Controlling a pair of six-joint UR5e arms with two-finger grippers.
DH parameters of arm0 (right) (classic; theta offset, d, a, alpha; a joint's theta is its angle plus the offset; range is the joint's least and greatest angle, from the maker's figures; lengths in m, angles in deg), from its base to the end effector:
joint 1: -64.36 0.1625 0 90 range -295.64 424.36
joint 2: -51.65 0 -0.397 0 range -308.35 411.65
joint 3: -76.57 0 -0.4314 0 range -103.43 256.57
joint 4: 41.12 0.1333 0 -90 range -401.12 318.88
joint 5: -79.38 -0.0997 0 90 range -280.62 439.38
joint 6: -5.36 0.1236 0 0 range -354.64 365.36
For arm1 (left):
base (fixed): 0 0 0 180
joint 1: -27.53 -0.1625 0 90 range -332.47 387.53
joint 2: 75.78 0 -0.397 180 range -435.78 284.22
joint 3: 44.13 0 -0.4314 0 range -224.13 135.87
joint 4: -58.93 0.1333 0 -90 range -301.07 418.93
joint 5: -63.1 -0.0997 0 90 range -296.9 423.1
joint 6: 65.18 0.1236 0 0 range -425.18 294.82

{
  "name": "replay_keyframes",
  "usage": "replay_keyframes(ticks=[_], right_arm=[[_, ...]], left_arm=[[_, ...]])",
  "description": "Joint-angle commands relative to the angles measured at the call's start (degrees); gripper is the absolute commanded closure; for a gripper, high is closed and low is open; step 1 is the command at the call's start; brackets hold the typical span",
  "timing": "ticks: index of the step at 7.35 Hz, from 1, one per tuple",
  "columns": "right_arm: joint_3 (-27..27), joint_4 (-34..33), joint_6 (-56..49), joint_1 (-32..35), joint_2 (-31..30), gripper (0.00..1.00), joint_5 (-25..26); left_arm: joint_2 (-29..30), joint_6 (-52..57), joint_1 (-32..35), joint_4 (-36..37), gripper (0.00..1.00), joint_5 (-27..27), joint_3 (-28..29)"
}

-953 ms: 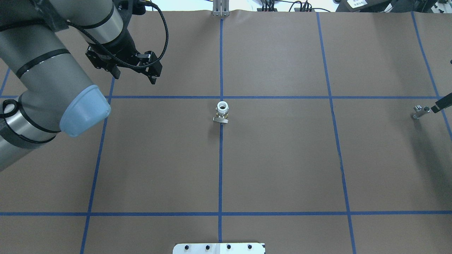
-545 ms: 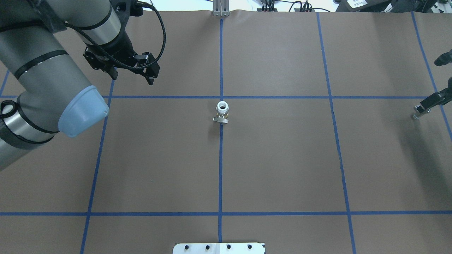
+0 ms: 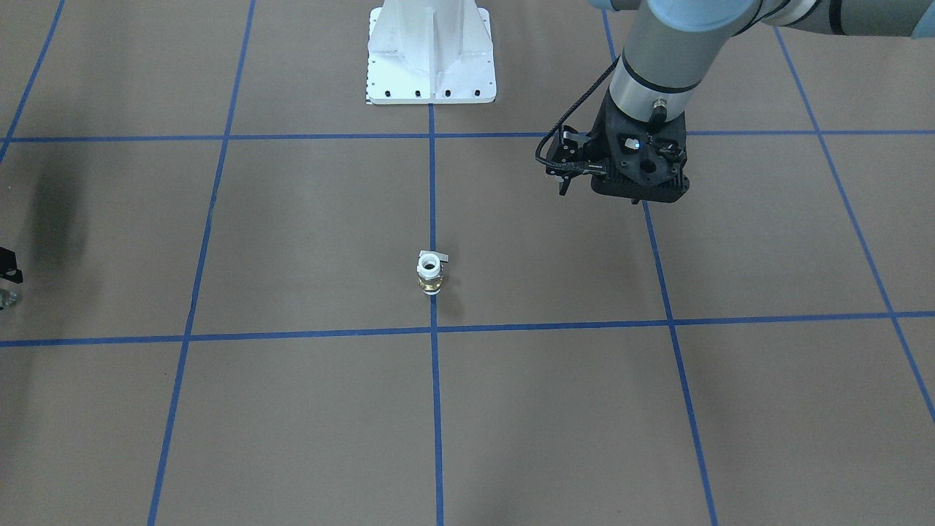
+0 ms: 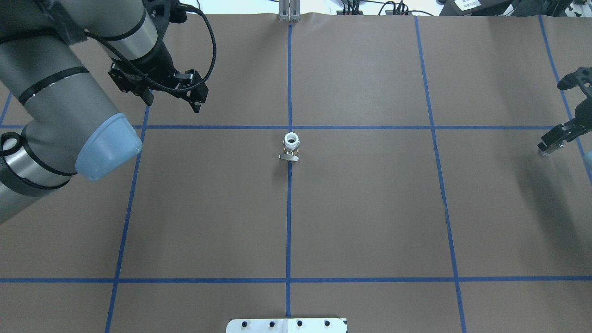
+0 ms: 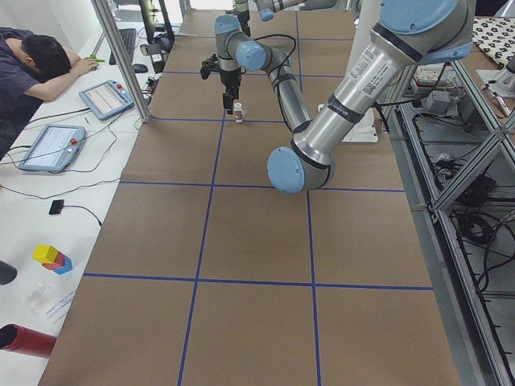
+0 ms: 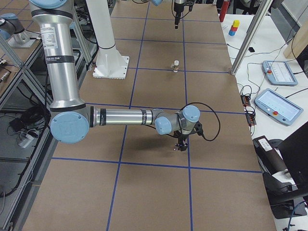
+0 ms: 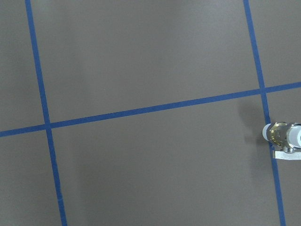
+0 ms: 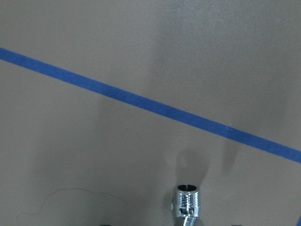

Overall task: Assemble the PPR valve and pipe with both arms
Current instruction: 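Lower the right gripper onto the chrome fitting and grasp it while the left arm withdraws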

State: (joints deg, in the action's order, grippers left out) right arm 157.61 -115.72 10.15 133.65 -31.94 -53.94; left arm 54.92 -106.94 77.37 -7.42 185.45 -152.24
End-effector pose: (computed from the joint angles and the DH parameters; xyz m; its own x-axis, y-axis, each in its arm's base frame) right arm -0.1642 -0.5714 0.6417 0.6532 -0.3225 0.6851 0.2913 0.9422 0.1658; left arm 0.3511 -0.5202 0.1224 0.6845 0.1659 -0.7099 -0.0957 0.9858 0.1382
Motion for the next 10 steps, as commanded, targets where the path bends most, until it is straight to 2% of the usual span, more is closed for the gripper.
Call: replay_keyframes(ticks=[1, 3, 5, 6, 8, 10], right_arm=[[-1.05, -0.01, -0.49, -0.12, 0.0, 0.17, 0.42], [-1.15, -0.1, -0.49, -0.82, 0.09, 0.27, 1.92], [-1.85, -0.01, -0.58, -1.0, 0.0, 0.48, 2.36], [-1.76, 0.08, -0.58, -1.0, 0.0, 0.61, 2.36], [-1.68, 0.16, -0.58, -1.0, 0.18, 1.0, 2.36], [-0.02, -0.44, -0.49, -0.31, 0.7, 1.0, 1.75]], left_arm=[[0.08, 0.0, -0.01, 0.0, 0.0, 0.0, -0.09], [0.08, -0.08, -0.01, 0.0, 0.0, 0.0, -0.09], [0.08, -0.08, -0.01, 0.0, 0.0, 0.0, -0.18], [0.08, -0.08, -0.09, 0.0, 0.0, 0.0, -0.26], [0.0, -0.08, -0.09, 0.18, 0.0, 0.09, -0.62], [-0.09, -0.08, -0.01, 0.18, 0.0, 0.0, -0.7]])
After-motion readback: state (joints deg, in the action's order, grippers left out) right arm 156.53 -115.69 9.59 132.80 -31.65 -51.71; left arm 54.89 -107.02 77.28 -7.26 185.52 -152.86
